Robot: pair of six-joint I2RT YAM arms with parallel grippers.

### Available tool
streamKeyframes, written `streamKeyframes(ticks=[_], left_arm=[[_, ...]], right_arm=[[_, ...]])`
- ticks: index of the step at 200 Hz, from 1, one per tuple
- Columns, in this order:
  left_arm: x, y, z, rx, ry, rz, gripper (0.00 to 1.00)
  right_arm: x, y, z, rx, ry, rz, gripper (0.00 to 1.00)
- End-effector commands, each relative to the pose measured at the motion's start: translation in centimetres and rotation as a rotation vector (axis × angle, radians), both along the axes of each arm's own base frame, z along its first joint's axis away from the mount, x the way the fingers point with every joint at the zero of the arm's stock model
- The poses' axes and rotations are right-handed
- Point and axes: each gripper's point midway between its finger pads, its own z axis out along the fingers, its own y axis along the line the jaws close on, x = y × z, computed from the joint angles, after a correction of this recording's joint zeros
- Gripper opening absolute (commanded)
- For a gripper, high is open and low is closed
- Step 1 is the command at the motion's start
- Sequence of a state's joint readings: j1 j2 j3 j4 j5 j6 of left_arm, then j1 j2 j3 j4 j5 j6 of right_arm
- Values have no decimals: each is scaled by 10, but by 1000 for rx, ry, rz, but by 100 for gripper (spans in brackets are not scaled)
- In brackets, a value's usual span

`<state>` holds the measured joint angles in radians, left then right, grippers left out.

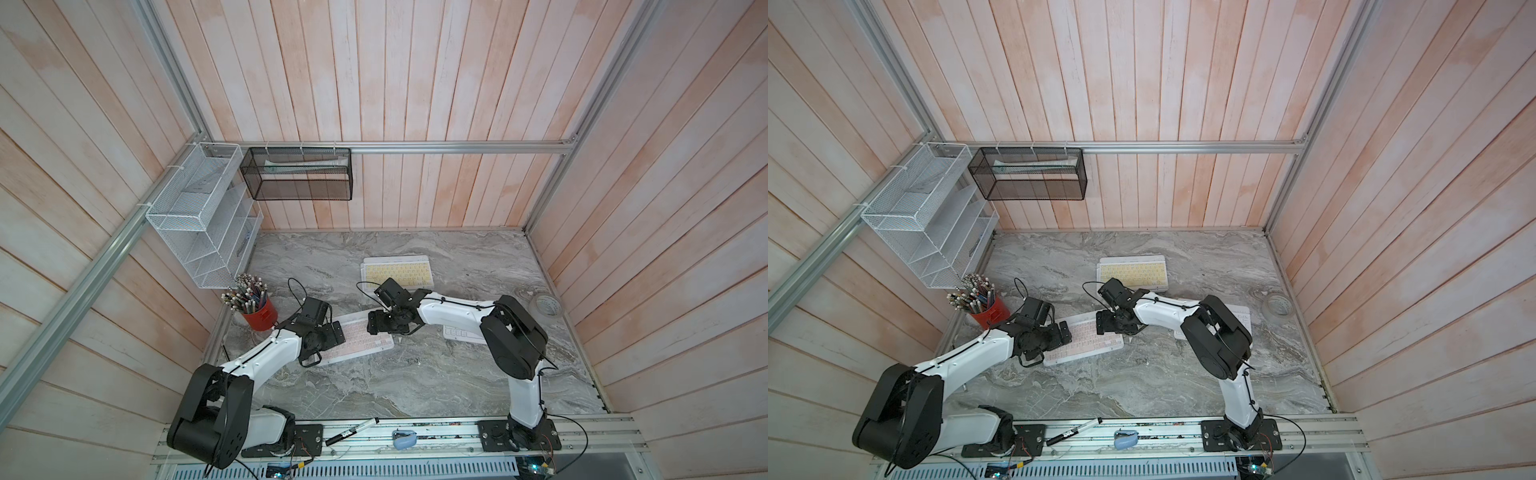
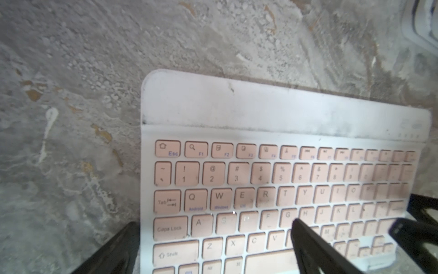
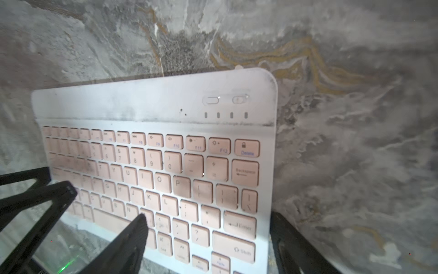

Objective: Stack the numeric keypads
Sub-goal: Pick up the numeric keypad from the center of the board.

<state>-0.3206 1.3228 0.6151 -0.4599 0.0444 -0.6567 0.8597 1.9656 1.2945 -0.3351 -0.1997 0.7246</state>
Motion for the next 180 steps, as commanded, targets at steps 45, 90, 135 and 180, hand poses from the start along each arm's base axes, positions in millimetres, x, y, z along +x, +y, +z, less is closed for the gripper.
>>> streamKeyframes(ticks=[45, 90, 135, 180], left_arm=[[-14, -19, -8, -104, 33, -54, 100], [-18, -16, -7, -114, 25, -50, 100], [-20, -14, -4, -125, 16, -44, 100], [-20, -13, -3, -124, 10, -40, 100]], right_arm=[[-10, 18, 34, 417, 89, 17, 75], [-13, 13, 47, 594, 135, -5, 68], [-15, 10, 59, 641, 121, 3, 62], [-16, 4, 62, 646, 115, -9, 54]])
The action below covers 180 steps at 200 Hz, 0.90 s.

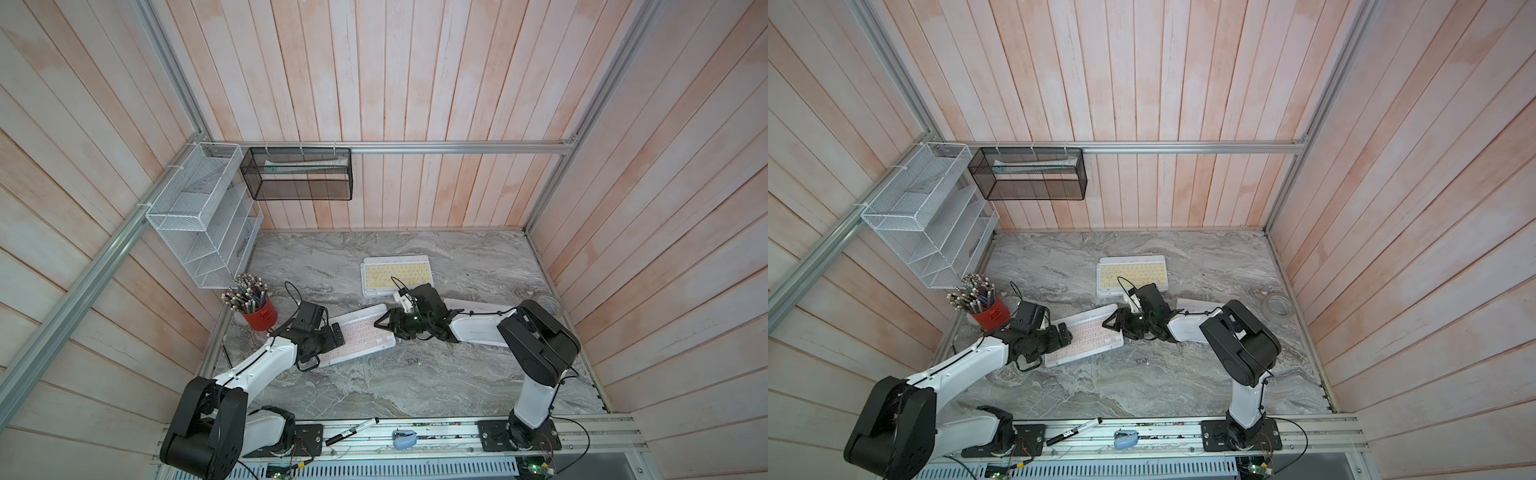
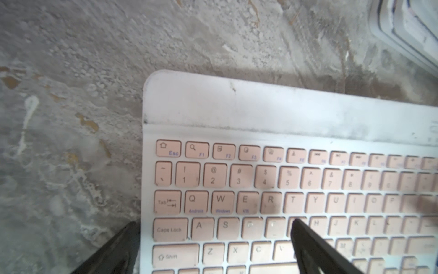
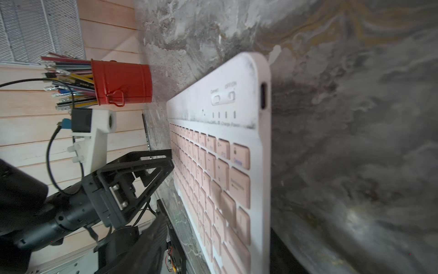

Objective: Stack the numeric keypads
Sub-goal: Pick up the numeric keypad from the center of the board.

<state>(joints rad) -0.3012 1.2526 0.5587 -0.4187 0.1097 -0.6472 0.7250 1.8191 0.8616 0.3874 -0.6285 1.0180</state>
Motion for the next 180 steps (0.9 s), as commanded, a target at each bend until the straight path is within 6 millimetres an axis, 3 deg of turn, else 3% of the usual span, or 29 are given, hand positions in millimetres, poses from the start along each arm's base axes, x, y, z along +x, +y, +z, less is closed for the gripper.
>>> streamKeyframes(ticks=[1, 114, 134, 161, 180], left_arm=[[-14, -9, -7, -54, 45, -25, 100], [-6, -13, 7, -108, -34, -15, 100], [1, -15, 19, -135, -82, -8, 100], [14, -13, 40, -157, -161, 9, 100], [28, -16, 66, -191, -245, 13, 100]], right_arm=[[-5, 7, 25, 77, -40, 36, 54], [-4, -2, 22, 65, -41, 22, 13], [-3, -4, 24, 69, -44, 20, 0], [1, -13, 33, 86, -53, 3, 0], [5, -25, 47, 108, -69, -16, 0]])
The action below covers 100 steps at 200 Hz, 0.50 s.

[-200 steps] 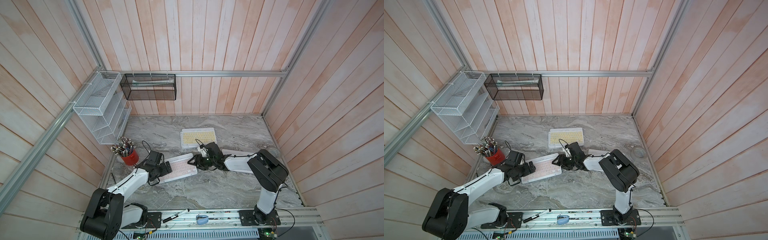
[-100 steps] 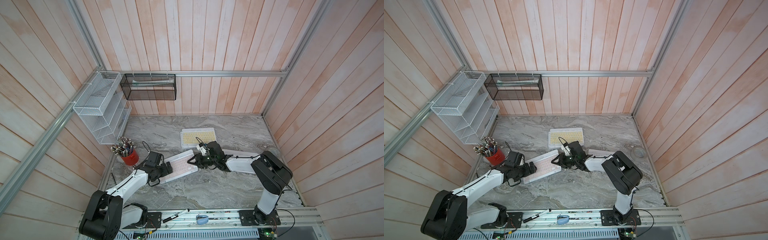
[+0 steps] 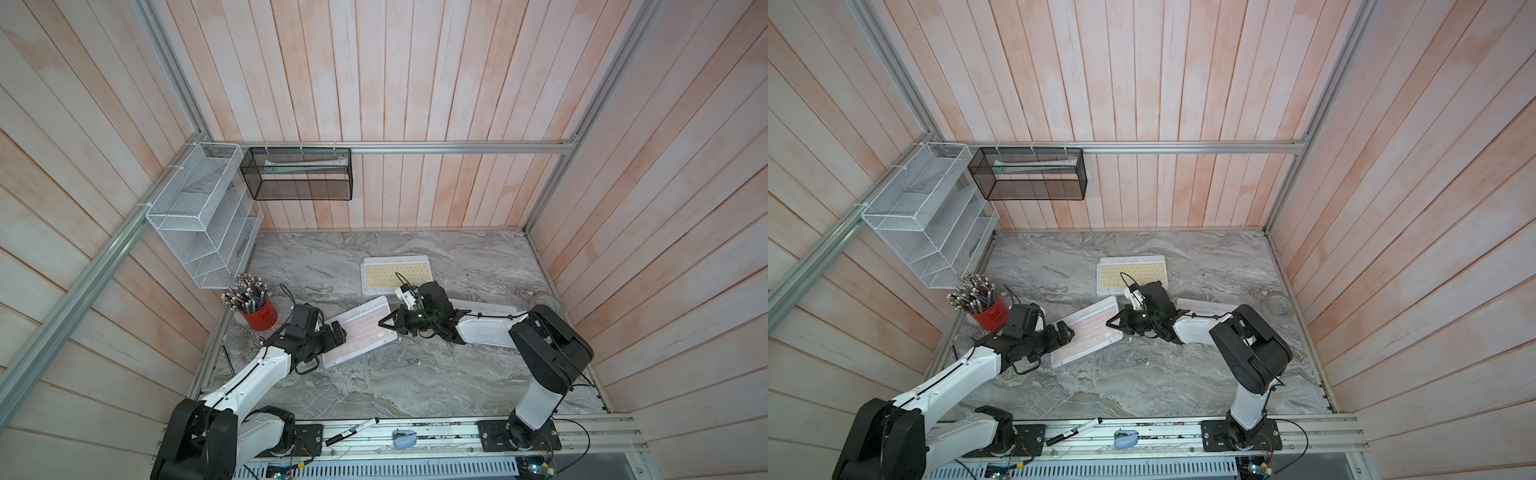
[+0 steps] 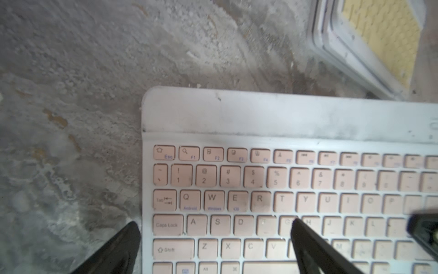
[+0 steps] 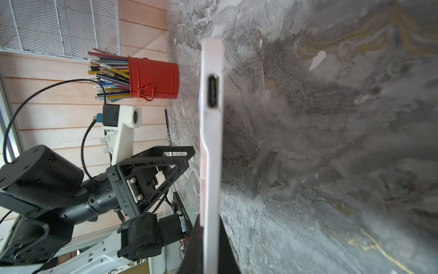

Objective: Stack the numeric keypads
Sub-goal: Pick up the numeric keypad from the center of the board.

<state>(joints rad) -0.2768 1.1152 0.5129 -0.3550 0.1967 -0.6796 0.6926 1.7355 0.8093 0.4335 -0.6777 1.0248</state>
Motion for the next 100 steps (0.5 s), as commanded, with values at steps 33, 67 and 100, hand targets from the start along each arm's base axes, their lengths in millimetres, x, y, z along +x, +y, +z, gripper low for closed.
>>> streamKeyframes(ticks=[33, 67, 100], left_arm=[[45, -23, 82, -138, -235, -39, 100], [67, -41, 111, -238, -299, -76, 100], [85, -62, 134, -351, -349, -128, 100]], right_arm=[[17, -43, 55, 83, -83, -74, 0], [33, -76, 95, 141, -135, -147, 0], [47, -95, 126, 194, -180, -180, 0]])
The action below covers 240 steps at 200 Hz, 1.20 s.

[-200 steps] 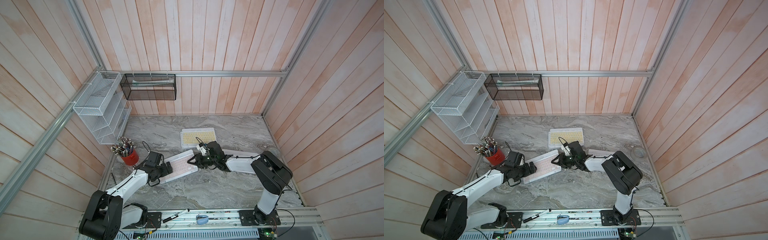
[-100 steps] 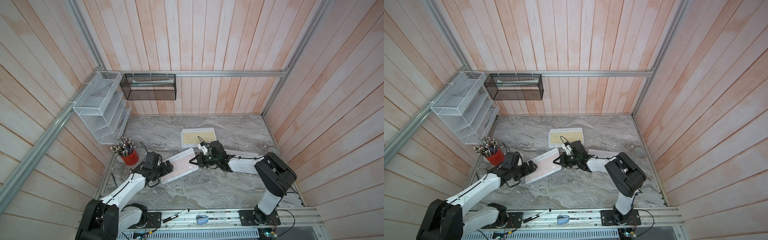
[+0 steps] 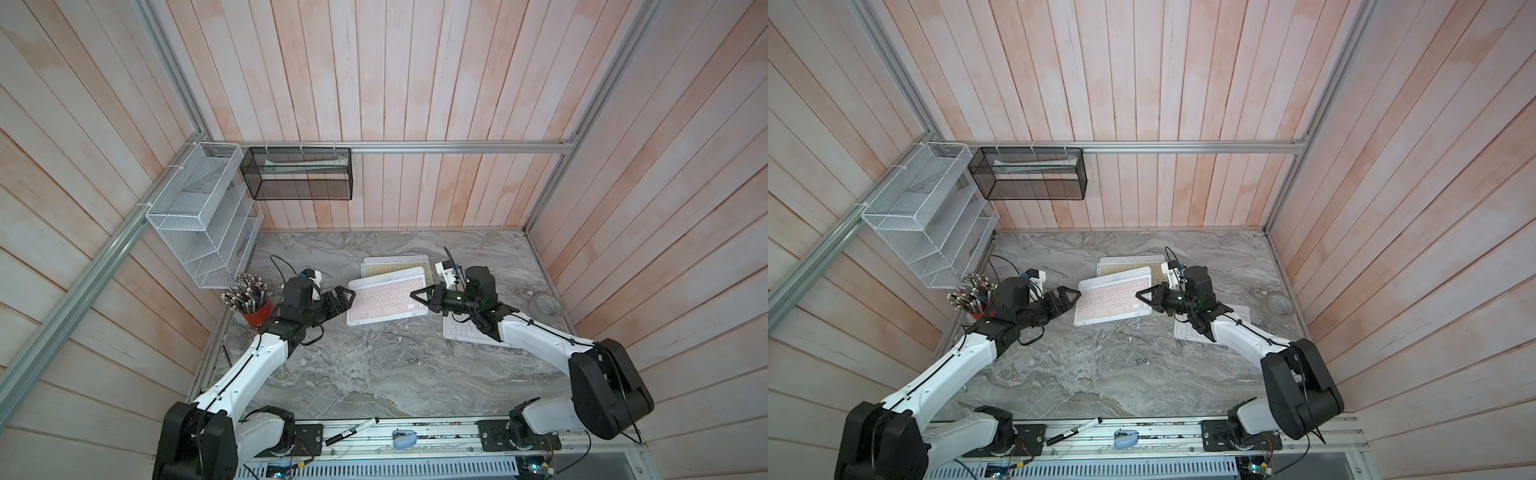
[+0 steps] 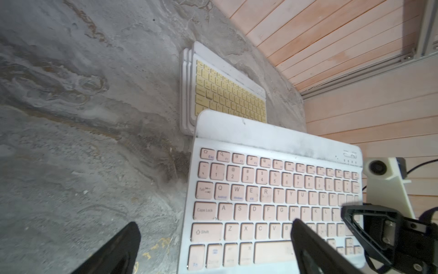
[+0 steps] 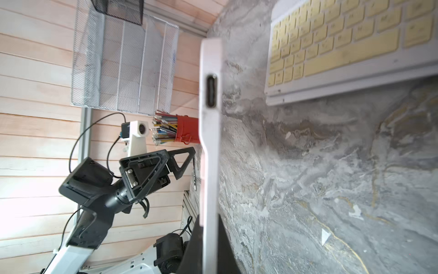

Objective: Stack the numeric keypads
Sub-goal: Place the numeric keypad at the numeric keypad.

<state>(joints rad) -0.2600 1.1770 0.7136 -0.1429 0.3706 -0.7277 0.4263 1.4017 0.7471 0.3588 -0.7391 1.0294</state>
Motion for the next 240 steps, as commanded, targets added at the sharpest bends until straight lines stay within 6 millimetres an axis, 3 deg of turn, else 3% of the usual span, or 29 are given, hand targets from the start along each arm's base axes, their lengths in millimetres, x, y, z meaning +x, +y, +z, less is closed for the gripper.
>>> streamKeyframes(ticks=[1, 59, 111, 175, 240], left_arm=[[16, -19, 29, -107, -68, -61, 100], [34, -41, 44, -180, -97, -135, 100], [49, -46, 46, -179, -105, -141, 100], [86, -82, 47, -140, -111, -194, 100], [132, -97, 20, -94, -87, -187, 100]], right_arm=[[2, -4, 30, 60, -43, 34, 0], [14, -4, 57, 160, -85, 72, 0], [39, -11, 58, 153, -84, 55, 0], [78, -22, 41, 142, -64, 77, 0], [129, -47, -7, 137, 38, 63, 0]])
